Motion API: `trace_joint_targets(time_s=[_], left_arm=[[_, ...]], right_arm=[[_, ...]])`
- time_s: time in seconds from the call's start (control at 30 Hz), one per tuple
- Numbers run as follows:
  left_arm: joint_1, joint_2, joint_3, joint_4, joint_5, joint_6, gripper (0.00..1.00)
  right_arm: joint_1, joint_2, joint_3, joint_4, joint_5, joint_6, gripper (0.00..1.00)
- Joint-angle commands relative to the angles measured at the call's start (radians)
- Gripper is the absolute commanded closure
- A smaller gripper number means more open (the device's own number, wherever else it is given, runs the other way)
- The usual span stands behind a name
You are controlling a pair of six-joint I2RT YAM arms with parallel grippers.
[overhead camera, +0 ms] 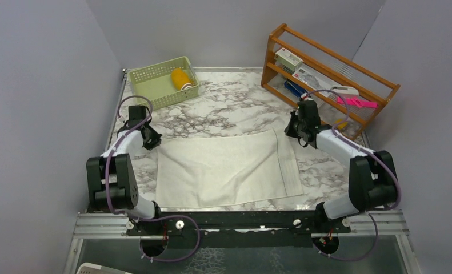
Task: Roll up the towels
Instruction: Flatten out the towel at the center of the board.
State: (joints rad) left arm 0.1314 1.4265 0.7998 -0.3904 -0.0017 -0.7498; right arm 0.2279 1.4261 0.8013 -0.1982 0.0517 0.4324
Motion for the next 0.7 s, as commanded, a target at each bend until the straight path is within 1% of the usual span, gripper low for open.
trace_joint_targets(time_s=[0.0, 0.1, 0.13, 0.17, 0.2, 0.23, 0.27, 0.33, 0.37, 0.4, 0.5, 0.57, 0.6, 0.67], left_arm=[[0.014, 0.138, 0.177, 0.144, -0.074, 0.021, 1.0], [0.029, 0.229, 0.28, 0.133, -0.059, 0.047, 1.0], [0.035, 0.252, 0.308, 0.133, -0.035, 0.059, 1.0], [0.044, 0.266, 0.33, 0.136, -0.009, 0.07, 1.0], [0.051, 0.29, 0.349, 0.139, 0.015, 0.078, 0.98], [0.056, 0.302, 0.363, 0.139, 0.043, 0.085, 0.89], [0.059, 0.301, 0.374, 0.141, 0.066, 0.094, 0.79], [0.064, 0.295, 0.397, 0.126, 0.115, 0.131, 0.56], [0.064, 0.294, 0.415, 0.101, 0.134, 0.164, 0.47], [0.065, 0.3, 0.44, 0.067, 0.15, 0.196, 0.43], [0.07, 0.331, 0.492, -0.02, 0.192, 0.309, 0.39], [0.074, 0.35, 0.491, -0.049, 0.224, 0.394, 0.38], [0.074, 0.356, 0.486, -0.06, 0.235, 0.439, 0.39], [0.075, 0.353, 0.458, -0.057, 0.237, 0.509, 0.43]], right_arm=[[-0.002, 0.139, 0.123, 0.143, 0.082, 0.016, 0.99], [-0.008, 0.218, 0.183, 0.151, 0.098, -0.001, 0.99], [-0.01, 0.236, 0.2, 0.148, 0.11, -0.008, 0.99], [-0.012, 0.248, 0.216, 0.144, 0.124, -0.018, 0.98], [-0.013, 0.255, 0.229, 0.137, 0.137, -0.032, 0.91], [-0.013, 0.255, 0.241, 0.131, 0.141, -0.053, 0.83], [-0.013, 0.249, 0.249, 0.123, 0.146, -0.071, 0.74], [-0.013, 0.216, 0.25, 0.123, 0.152, -0.099, 0.48], [-0.014, 0.204, 0.243, 0.131, 0.149, -0.113, 0.39], [-0.013, 0.194, 0.235, 0.141, 0.142, -0.122, 0.33], [-0.013, 0.194, 0.221, 0.163, 0.095, -0.129, 0.3], [-0.013, 0.206, 0.221, 0.173, 0.034, -0.13, 0.31], [-0.014, 0.209, 0.22, 0.182, -0.016, -0.136, 0.31], [-0.013, 0.211, 0.215, 0.204, -0.159, -0.175, 0.32]])
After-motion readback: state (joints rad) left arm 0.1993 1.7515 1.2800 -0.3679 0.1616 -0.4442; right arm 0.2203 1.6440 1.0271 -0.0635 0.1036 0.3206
